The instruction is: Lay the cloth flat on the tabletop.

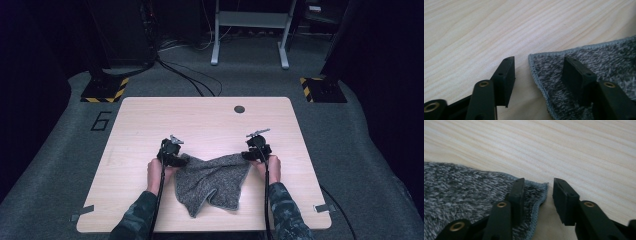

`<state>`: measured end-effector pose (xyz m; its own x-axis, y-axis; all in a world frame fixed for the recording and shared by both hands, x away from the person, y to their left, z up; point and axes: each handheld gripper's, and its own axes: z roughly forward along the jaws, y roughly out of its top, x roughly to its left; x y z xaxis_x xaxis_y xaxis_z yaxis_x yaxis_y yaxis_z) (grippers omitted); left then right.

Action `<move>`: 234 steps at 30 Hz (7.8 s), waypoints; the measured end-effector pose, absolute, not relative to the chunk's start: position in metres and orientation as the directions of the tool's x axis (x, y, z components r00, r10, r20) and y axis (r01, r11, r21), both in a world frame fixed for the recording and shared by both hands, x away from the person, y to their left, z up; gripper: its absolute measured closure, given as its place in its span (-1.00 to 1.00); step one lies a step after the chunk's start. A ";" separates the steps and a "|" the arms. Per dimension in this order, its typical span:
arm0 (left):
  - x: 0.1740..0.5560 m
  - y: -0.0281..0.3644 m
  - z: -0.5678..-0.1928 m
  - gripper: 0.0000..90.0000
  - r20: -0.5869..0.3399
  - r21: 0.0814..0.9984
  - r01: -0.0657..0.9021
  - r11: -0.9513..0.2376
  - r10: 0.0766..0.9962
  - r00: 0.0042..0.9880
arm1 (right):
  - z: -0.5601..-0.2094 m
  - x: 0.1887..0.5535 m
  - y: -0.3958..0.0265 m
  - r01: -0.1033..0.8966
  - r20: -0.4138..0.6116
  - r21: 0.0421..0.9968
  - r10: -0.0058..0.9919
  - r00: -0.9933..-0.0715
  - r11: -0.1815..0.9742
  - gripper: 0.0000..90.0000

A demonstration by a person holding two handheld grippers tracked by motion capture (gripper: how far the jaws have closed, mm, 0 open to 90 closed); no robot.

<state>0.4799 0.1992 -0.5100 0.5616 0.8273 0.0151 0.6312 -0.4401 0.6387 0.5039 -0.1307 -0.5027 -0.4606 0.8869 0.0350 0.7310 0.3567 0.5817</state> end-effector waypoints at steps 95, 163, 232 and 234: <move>0.424 0.223 -0.413 0.91 0.147 0.872 0.306 -0.382 0.801 0.581 | -0.400 0.429 -0.143 0.360 -0.114 0.862 0.828 -0.549 0.358 0.91; 0.371 0.249 -0.503 -0.53 -0.058 0.666 0.622 -0.412 0.803 0.594 | -0.504 0.365 -0.170 0.626 0.030 0.676 0.835 -0.549 0.388 -0.14; 0.374 0.227 -0.501 -0.92 -0.083 0.730 0.534 -0.425 0.722 0.687 | -0.502 0.373 -0.122 0.552 0.030 0.694 0.748 -0.663 0.462 -0.88; 0.380 0.230 -0.498 -0.93 -0.086 0.729 0.541 -0.419 0.729 0.679 | -0.501 0.371 -0.117 0.538 0.025 0.697 0.734 -0.679 0.474 -0.87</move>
